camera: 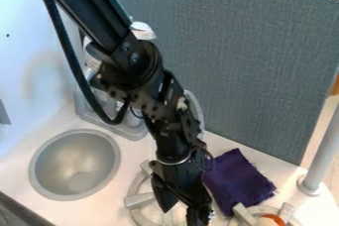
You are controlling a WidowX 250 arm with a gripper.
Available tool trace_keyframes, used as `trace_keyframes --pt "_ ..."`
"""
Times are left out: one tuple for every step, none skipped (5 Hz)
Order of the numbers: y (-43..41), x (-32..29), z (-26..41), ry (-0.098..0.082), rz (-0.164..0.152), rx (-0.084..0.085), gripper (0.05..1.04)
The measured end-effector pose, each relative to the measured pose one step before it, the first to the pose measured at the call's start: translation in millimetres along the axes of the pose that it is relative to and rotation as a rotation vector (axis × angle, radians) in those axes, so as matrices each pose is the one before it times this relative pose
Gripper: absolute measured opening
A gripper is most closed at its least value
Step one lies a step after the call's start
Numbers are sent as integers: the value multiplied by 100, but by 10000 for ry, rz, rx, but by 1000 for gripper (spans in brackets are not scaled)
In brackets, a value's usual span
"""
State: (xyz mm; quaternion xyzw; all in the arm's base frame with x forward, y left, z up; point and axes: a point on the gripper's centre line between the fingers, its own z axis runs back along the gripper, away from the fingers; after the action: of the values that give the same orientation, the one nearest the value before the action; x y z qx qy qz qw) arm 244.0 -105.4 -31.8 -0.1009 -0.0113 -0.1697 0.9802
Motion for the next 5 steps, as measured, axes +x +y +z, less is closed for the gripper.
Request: trace_keyframes --pt "111 -418 -652 255 67 -12 1000" --pt "-132 989 -760 151 23 156 1000" --pt "-1279 399 -508 172 -470 -366 1000" --pt "-38 706 -1277 451 -77 -162 1000" --pt "-599 282 -1981 706 -170 228 1000"
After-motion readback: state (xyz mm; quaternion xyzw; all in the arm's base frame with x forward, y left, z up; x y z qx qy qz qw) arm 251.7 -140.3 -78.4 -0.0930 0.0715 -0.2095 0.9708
